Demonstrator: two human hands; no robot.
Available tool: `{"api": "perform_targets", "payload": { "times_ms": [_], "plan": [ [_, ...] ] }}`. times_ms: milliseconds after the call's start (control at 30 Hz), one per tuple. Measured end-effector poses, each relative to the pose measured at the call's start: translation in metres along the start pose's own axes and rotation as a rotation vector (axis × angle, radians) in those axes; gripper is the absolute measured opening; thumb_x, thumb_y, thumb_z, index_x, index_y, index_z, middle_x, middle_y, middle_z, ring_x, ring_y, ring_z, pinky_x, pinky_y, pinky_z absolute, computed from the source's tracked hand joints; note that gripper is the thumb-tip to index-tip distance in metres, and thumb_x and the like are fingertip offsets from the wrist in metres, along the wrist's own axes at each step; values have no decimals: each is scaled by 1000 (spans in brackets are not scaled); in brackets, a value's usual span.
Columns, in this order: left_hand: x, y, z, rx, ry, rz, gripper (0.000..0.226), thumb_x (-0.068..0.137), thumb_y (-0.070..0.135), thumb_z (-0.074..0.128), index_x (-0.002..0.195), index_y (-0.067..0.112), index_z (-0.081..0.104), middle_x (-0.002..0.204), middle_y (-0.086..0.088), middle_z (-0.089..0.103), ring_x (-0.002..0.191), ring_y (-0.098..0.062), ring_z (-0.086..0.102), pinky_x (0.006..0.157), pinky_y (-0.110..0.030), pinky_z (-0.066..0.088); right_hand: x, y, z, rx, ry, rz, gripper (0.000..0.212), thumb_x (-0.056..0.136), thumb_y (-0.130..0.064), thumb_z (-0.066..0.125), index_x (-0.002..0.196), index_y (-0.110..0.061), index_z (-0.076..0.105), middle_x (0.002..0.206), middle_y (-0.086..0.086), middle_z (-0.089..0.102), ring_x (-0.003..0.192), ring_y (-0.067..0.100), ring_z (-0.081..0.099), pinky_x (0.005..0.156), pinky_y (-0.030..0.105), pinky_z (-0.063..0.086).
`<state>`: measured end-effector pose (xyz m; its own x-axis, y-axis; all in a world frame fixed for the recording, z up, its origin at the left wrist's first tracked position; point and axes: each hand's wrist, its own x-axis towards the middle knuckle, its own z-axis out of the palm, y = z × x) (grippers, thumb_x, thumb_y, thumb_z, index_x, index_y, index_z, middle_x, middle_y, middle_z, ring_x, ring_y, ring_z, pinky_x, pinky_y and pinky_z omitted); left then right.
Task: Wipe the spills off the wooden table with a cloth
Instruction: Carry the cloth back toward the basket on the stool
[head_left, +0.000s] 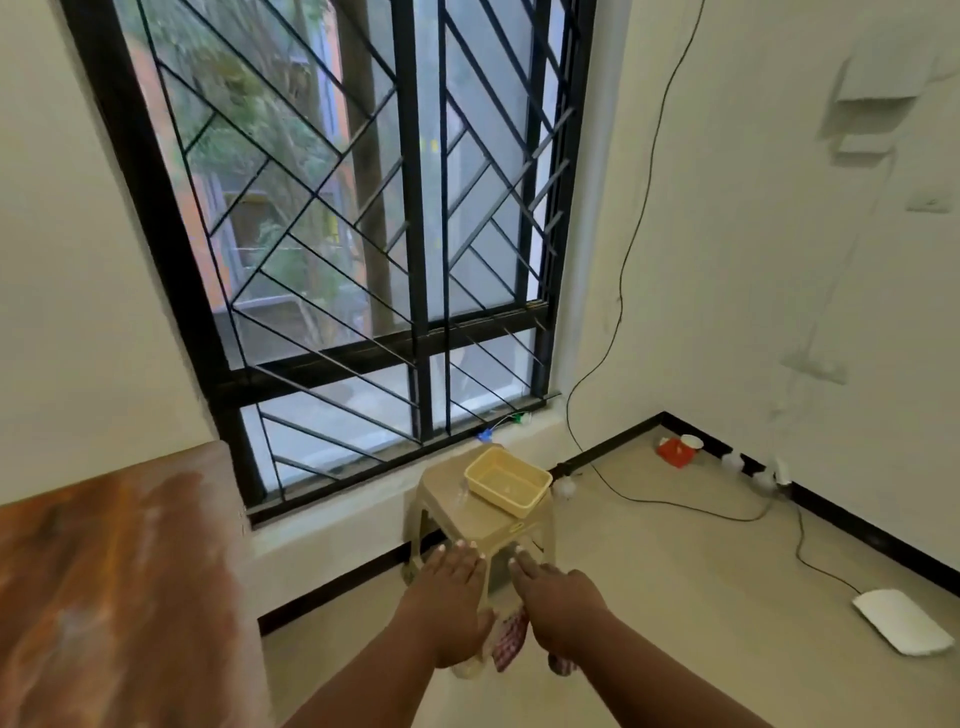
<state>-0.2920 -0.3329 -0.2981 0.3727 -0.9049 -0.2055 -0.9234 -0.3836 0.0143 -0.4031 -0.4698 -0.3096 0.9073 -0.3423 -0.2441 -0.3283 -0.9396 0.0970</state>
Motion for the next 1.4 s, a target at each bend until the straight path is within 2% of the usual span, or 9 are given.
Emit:
{"api": "perform_targets", "payload": {
  "times_ms": [67,433,533,733,867,967,1067,1233,1400],
  "plan": [
    [24,-1,2,-15,-11,-4,70,99,49,24,152,11,-1,161,-10,-4,147,-23,-10,114,-36,-13,22,17,1,4,-33,6,115,68,-16,84,154,-14,7,162,4,5,140,27,29,101,44,37],
    [188,-66,28,14,-110,52,114,68,91,19,152,16,2,161,-9,6,147,-25,-5,107,-47,-24,167,84,9,139,-108,68,84,85,-14,63,152,-16,13,158,4,18,134,28,37,97,45,42],
    [237,-91,22,49,-110,70,118,66,92,25,152,15,2,161,-9,7,147,-27,-4,109,-50,-21,209,99,2,178,-118,118,79,89,-18,57,153,-18,10,157,4,23,130,28,43,97,44,44],
    [306,-130,15,46,-112,18,103,78,78,39,152,14,5,160,-11,13,147,-28,2,115,-53,-13,279,123,0,261,-110,132,69,94,-25,48,153,-24,13,147,3,42,119,26,54,92,41,48],
    [354,-152,23,30,-167,-41,83,87,64,40,150,15,17,151,-10,36,142,-29,22,117,-52,-4,331,142,10,340,-123,110,68,92,-17,45,153,-26,16,144,3,45,120,27,54,90,38,46],
    [393,-166,25,-3,-206,-116,56,92,53,38,140,26,39,134,-6,56,127,-27,46,111,-48,19,365,156,19,444,-112,88,67,91,-13,44,153,-27,20,144,2,46,123,25,51,92,36,45],
    [436,-178,31,-118,-242,-220,42,93,47,38,132,37,48,130,3,59,119,-21,54,93,-39,41,399,175,39,548,-117,63,59,92,-15,45,148,-24,30,139,2,49,122,23,51,91,34,44],
    [506,-187,57,-260,-295,-320,45,94,46,35,140,48,36,143,8,49,133,-18,42,102,-39,36,443,208,82,664,-203,100,46,89,-15,45,134,-21,41,125,6,51,109,28,57,83,35,49],
    [543,-189,83,-354,-313,-336,41,93,43,37,133,49,44,135,3,57,122,-20,53,96,-37,44,453,228,115,670,-214,148,27,98,-26,42,124,-20,45,118,3,53,98,24,61,75,36,50]
  ]
}}
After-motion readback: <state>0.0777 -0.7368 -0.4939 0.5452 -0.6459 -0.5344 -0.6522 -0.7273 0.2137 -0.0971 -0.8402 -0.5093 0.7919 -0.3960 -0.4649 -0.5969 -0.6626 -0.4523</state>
